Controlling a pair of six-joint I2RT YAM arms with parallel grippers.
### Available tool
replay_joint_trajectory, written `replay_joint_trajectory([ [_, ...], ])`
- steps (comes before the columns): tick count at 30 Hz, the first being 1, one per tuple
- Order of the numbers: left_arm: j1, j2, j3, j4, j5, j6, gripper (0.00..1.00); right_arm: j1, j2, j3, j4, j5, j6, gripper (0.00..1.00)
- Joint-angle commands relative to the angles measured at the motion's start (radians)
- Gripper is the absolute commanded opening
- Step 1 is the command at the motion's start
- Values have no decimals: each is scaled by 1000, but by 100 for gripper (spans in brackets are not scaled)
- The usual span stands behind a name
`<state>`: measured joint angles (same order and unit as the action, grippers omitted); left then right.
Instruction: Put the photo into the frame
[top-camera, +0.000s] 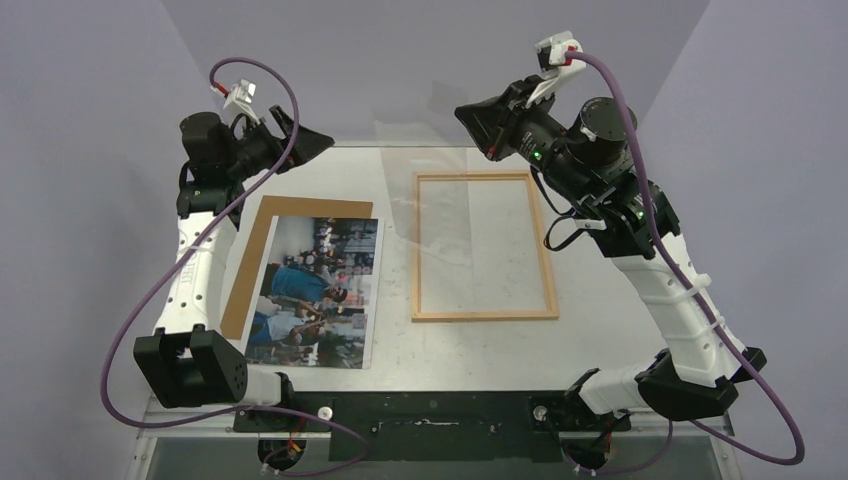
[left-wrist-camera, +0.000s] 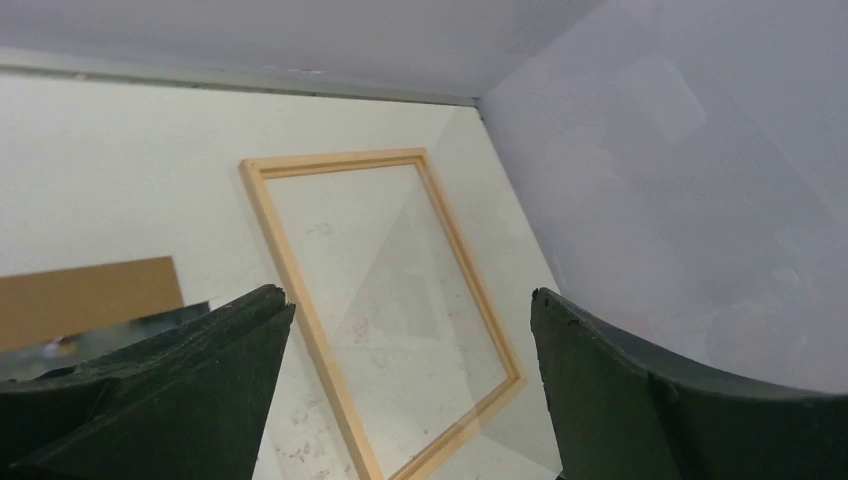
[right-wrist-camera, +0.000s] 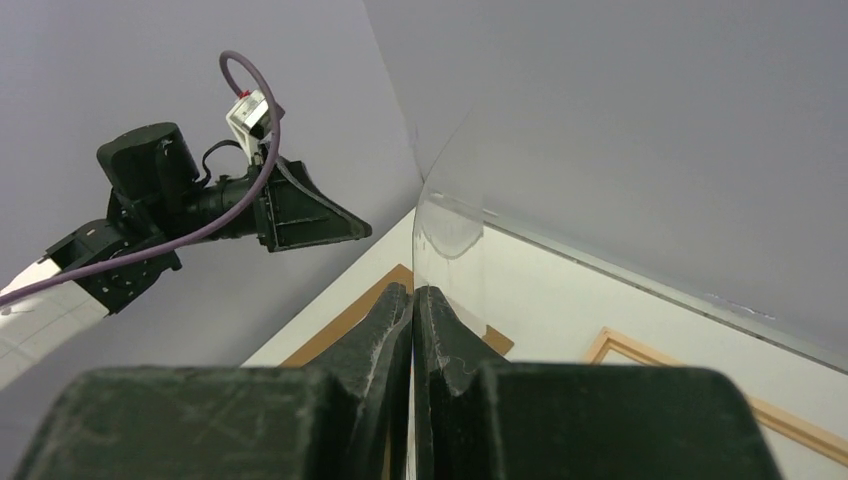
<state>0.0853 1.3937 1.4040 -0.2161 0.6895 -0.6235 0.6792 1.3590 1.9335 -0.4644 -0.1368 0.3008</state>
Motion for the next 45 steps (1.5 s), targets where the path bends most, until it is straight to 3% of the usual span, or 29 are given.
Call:
replay_joint_trajectory([
  [1, 5, 7, 66, 235, 291, 0, 89, -7, -48, 30, 76, -65, 28, 0],
  [10, 4, 88, 168, 447, 387, -123, 89, -8, -85, 46, 76, -119, 53, 0],
  [21, -4, 90, 249, 483, 364, -102, 89, -7, -105, 6, 82, -125, 54, 0],
  [36, -163, 48, 403, 420, 457, 117, 89, -6, -41, -19, 73, -221, 66, 0],
  [45, -174, 10, 399, 365, 524, 215, 89, 2, -16, -22, 75, -300, 78, 0],
])
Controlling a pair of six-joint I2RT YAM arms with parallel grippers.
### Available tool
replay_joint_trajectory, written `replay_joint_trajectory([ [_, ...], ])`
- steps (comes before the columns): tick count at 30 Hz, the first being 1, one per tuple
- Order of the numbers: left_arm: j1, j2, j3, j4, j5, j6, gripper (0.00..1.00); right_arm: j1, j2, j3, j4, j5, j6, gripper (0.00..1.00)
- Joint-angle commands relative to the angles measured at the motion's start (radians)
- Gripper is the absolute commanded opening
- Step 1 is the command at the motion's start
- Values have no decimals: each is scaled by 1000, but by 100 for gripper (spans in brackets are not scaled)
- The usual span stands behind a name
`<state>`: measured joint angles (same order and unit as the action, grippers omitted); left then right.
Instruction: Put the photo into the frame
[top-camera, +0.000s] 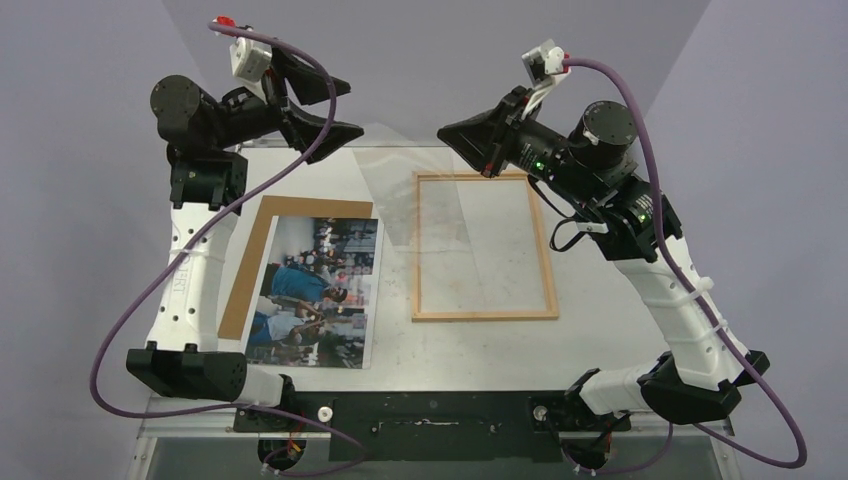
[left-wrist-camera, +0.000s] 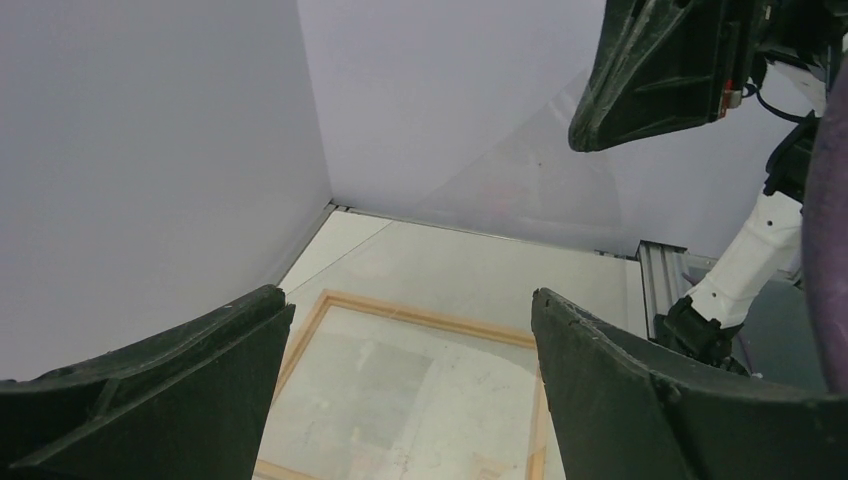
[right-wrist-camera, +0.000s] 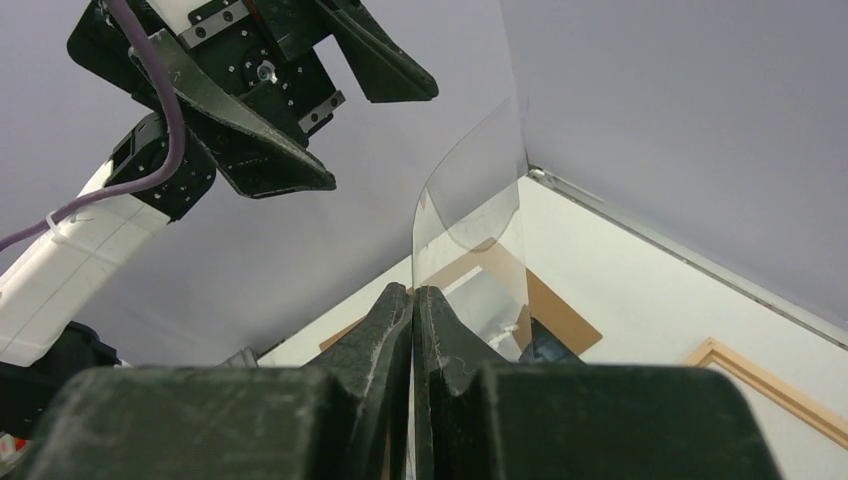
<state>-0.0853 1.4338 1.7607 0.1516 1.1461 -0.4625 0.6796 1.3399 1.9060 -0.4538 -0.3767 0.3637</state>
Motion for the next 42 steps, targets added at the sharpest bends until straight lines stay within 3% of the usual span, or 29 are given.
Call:
replay_joint_trajectory([
  [1, -4, -24, 50, 0, 97, 49, 89, 3, 6, 5, 67, -70, 17, 0],
  [8, -28, 23, 102, 169, 247, -172, 86, 13, 21, -3, 114, -151, 39, 0],
  [26, -48, 32, 9, 207, 270, -234, 84, 83, 63, 29, 80, -212, -3, 0],
  [31, -70, -34, -93, 293, 289, -278, 72, 97, 76, 49, 72, -216, -6, 0],
  [34, -68, -64, -120, 236, 298, -224, 65, 103, 88, 69, 71, -226, -1, 0],
  [42, -64, -86, -136, 262, 339, -252, 35, 107, 105, 89, 53, -234, -8, 0],
])
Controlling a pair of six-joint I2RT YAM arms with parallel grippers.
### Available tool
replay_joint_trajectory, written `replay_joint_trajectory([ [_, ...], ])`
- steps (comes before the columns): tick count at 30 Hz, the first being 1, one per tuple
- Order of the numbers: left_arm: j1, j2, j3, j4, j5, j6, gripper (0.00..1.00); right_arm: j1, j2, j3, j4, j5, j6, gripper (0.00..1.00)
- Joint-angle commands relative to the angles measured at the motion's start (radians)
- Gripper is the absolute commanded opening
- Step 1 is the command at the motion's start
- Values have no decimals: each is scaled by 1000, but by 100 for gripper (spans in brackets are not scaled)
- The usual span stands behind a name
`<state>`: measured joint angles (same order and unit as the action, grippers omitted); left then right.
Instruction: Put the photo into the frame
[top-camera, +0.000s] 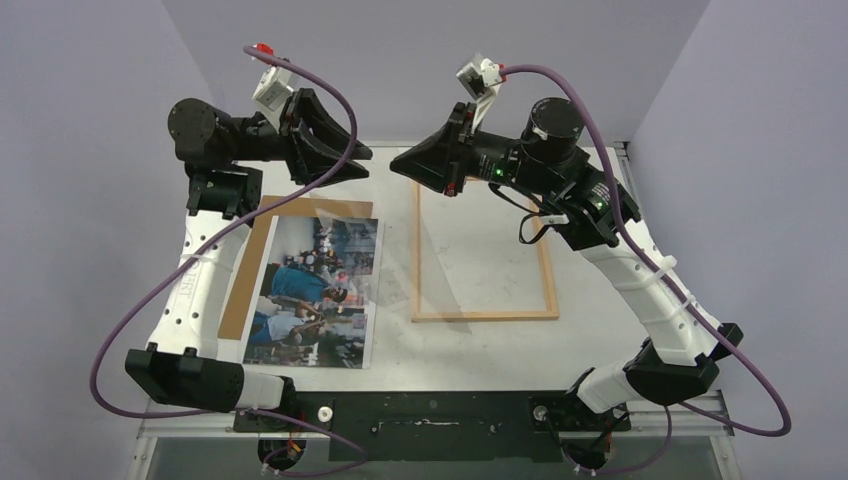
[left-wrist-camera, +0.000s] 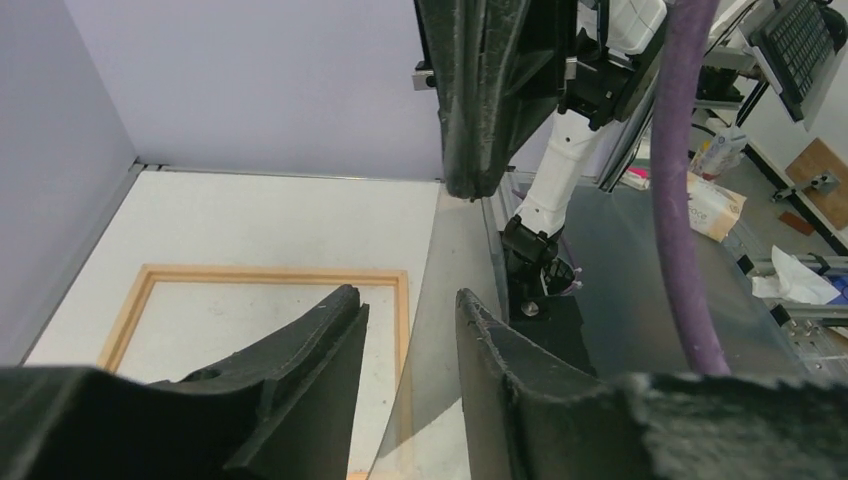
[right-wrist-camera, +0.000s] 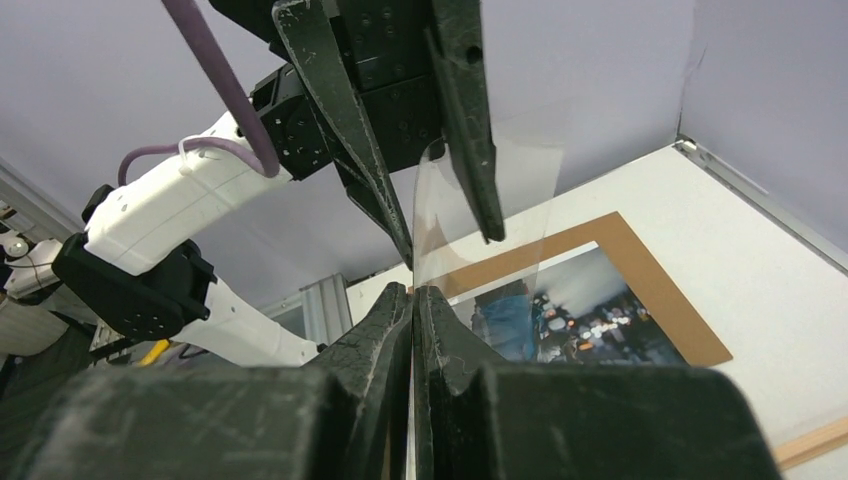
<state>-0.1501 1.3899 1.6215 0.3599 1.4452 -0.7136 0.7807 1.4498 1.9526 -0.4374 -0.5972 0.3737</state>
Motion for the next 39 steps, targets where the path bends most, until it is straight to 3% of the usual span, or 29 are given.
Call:
replay_joint_trajectory([
  [1, 6, -43, 5, 59, 51, -6, 30, 6, -6, 40, 34, -13, -19, 0],
  [4, 30, -46, 7, 115, 75, -42, 16, 6, -10, 35, 30, -10, -23, 0],
  [10, 36, -41, 10, 162, 92, -90, 0, 5, -21, 25, 24, -12, -29, 0],
  [15, 36, -49, 7, 172, 91, -95, 0, 6, -25, 21, 25, -15, -30, 0],
  [17, 36, -48, 13, 172, 92, -99, 37, 5, -26, 22, 25, -24, -33, 0],
  [19, 37, -48, 17, 174, 93, -102, 56, 4, -26, 22, 23, -27, -35, 0],
  [20, 40, -48, 18, 174, 92, -104, 59, 5, -28, 22, 22, -27, -36, 0],
  [28, 50, -39, 11, 175, 87, -117, 61, 6, -33, 9, 21, -30, -36, 0],
  [35, 51, -33, -16, 196, 103, -150, 43, 6, -25, 14, 11, -35, -50, 0],
  [39, 50, -34, -44, 212, 112, -164, 40, 6, -23, 16, 18, -40, -50, 0],
])
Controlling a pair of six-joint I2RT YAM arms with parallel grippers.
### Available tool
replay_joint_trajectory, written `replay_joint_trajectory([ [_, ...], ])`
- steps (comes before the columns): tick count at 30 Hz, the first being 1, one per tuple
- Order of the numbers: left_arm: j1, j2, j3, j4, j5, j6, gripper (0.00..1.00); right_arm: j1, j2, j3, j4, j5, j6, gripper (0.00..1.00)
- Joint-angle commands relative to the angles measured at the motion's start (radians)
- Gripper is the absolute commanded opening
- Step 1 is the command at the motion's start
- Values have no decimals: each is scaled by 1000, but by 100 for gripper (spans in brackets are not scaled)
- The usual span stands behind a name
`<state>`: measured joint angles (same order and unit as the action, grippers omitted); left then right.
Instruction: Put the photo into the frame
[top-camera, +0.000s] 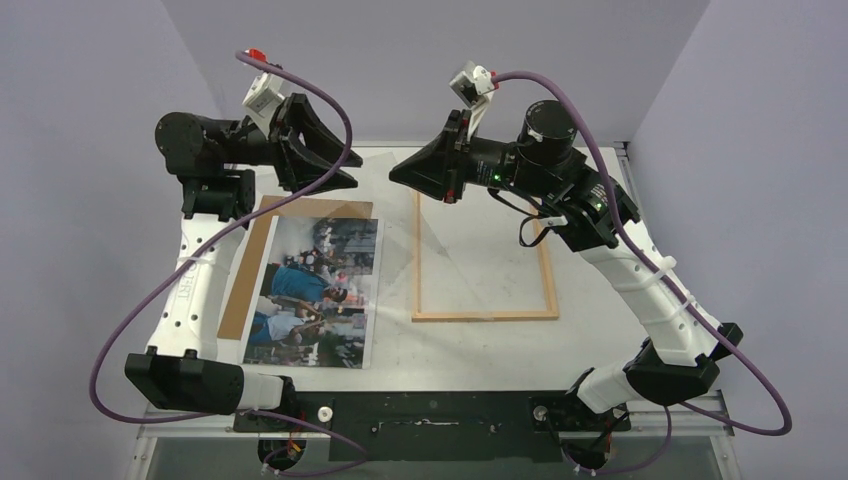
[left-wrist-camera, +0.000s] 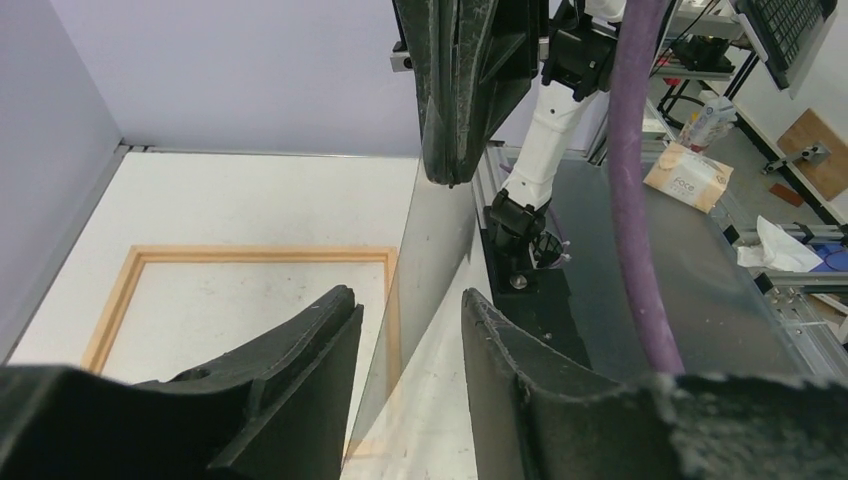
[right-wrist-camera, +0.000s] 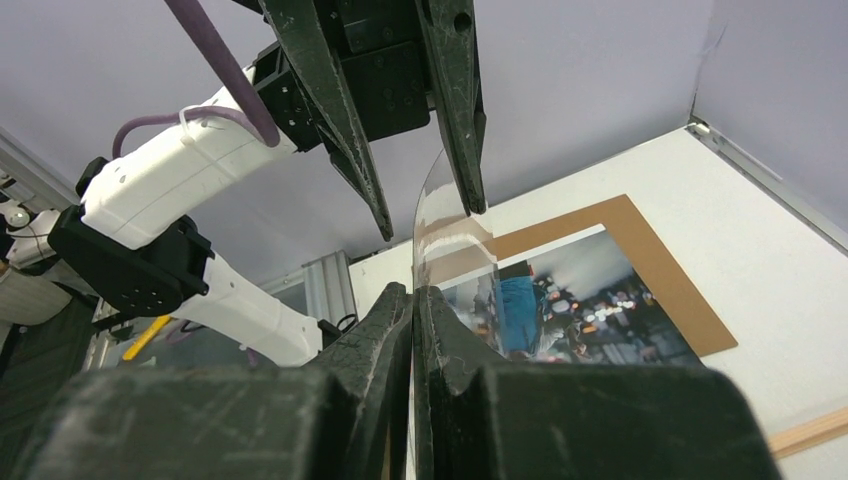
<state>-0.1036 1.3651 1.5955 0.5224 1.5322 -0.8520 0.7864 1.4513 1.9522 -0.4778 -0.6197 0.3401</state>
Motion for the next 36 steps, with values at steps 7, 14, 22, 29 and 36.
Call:
replay_joint_trajectory([
  [7, 4, 16, -38, 186, 38, -142, 22, 0, -19, 17, 59, -23, -16, 0],
  [14, 11, 34, 9, 209, 44, -154, 0, -2, -20, -8, 57, -16, -31, 0],
  [22, 15, 36, 35, 217, 29, -156, 0, -31, -55, -90, 88, -13, -20, 32],
  [29, 18, 26, 52, 217, 18, -156, 0, -60, -88, -198, 130, -75, -13, 67],
  [36, 23, 24, 60, 212, 10, -154, 0, -73, -79, -243, 102, -196, -19, 48],
])
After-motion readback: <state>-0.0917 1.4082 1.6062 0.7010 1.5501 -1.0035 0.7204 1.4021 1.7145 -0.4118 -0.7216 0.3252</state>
